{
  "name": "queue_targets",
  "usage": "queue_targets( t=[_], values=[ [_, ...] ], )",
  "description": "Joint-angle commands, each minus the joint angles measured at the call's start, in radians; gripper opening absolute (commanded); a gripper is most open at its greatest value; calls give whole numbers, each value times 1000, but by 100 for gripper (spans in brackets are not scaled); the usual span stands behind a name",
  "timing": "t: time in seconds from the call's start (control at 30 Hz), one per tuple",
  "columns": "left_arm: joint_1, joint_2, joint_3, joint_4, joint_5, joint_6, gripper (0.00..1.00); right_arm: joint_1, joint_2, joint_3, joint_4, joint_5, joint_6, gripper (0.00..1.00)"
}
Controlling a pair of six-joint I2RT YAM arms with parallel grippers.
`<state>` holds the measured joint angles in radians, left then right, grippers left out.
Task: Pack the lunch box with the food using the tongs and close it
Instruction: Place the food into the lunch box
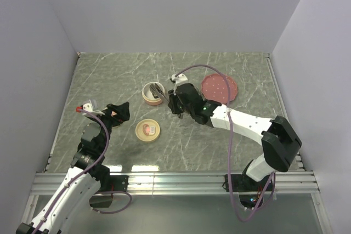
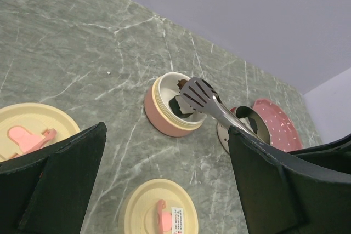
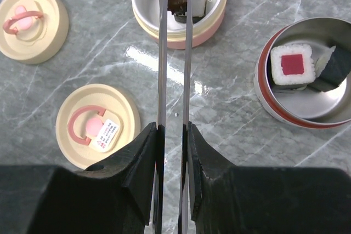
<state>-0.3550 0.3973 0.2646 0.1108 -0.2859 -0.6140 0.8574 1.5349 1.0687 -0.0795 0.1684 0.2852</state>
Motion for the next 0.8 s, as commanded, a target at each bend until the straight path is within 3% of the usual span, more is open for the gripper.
queue_targets(
  t=[0.0, 0.37, 0.77],
  values=[
    [-1, 8, 4, 36, -4, 0, 99, 11, 5, 60, 52, 0, -23, 7],
    [-2, 8, 4, 38, -1, 0, 100, 17, 22, 86, 34, 22, -29, 34],
    [-2, 3, 4, 32, -4, 0, 100, 32, 24, 88, 30, 57, -37, 39]
  ],
)
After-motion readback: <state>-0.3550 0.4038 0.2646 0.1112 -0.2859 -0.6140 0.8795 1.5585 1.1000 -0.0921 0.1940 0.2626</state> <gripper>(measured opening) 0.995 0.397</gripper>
